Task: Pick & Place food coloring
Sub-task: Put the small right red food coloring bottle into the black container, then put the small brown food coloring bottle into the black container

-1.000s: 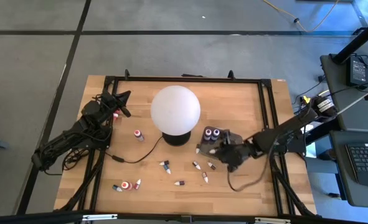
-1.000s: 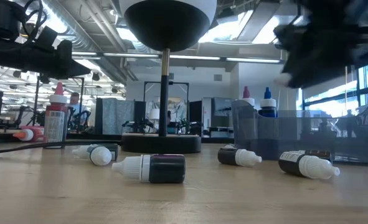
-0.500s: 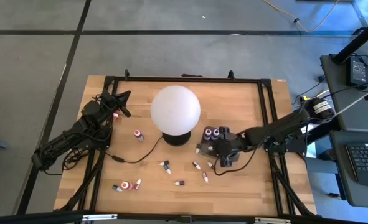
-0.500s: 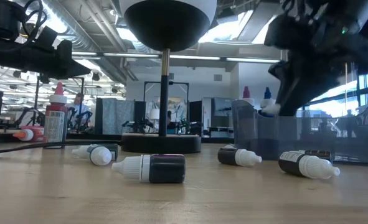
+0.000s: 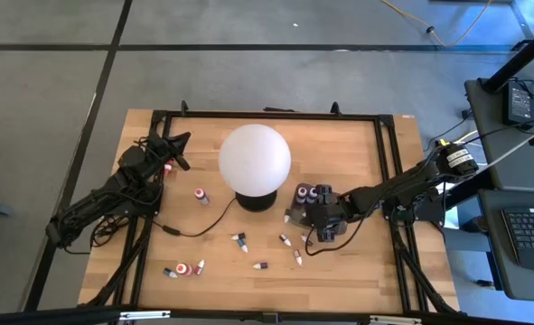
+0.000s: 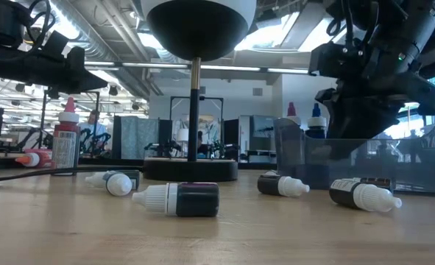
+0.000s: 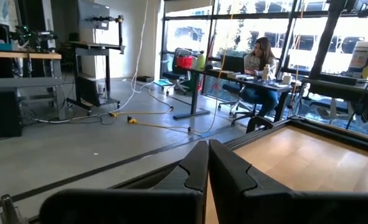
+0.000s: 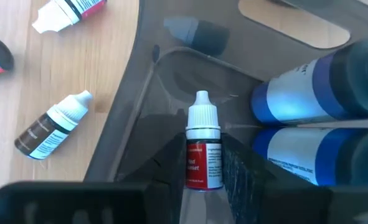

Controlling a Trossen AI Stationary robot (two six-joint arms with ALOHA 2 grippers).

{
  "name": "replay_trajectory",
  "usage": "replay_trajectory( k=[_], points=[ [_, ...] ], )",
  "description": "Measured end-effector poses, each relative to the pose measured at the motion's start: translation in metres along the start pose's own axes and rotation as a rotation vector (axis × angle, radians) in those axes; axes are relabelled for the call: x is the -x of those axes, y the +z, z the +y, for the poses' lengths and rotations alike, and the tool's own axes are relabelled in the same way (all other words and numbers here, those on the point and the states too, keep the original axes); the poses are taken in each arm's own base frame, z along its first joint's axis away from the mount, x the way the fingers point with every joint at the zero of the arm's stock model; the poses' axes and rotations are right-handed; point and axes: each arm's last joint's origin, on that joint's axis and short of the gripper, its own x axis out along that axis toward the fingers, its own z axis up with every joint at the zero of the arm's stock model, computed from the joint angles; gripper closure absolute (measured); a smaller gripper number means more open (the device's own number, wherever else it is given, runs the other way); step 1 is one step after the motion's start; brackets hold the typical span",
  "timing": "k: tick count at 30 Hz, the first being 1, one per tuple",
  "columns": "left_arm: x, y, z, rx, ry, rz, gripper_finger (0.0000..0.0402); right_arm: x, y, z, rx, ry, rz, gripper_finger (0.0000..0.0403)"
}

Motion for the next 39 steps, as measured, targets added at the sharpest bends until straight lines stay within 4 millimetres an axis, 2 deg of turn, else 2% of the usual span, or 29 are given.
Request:
replay_trajectory(
  k=[8, 15, 20, 25, 31, 39],
  points=[
    [0.0, 0.0, 0.0, -0.001, 0.0, 0.0, 0.039, 0.001, -0.001, 0.004, 0.043, 0.131, 0.025, 0.0287],
    [0.0, 0.0, 0.0, -0.001, 0.0, 0.0, 0.0391, 0.0, -0.001, 0.003, 0.057, 0.144, 0.034, 0.0286],
    [0.0, 0.0, 0.0, -0.001, 0.0, 0.0, 0.0389, 0.01, 0.012, 0.001, 0.056, 0.138, 0.038, 0.0286],
    [0.0, 0.0, 0.0, -0.001, 0.0, 0.0, 0.0392, 0.026, 0.034, 0.002, 0.069, 0.149, 0.013, 0.0286],
    [0.0, 0.0, 0.0, -0.001, 0.0, 0.0, 0.0393, 0.038, 0.046, 0.014, 0.11, 0.226, -0.052, 0.0286],
    [0.0, 0.0, 0.0, -0.001, 0.0, -0.001, 0.0389, 0.037, 0.04, 0.035, 0.037, 0.204, -0.024, 0.0286]
  ],
)
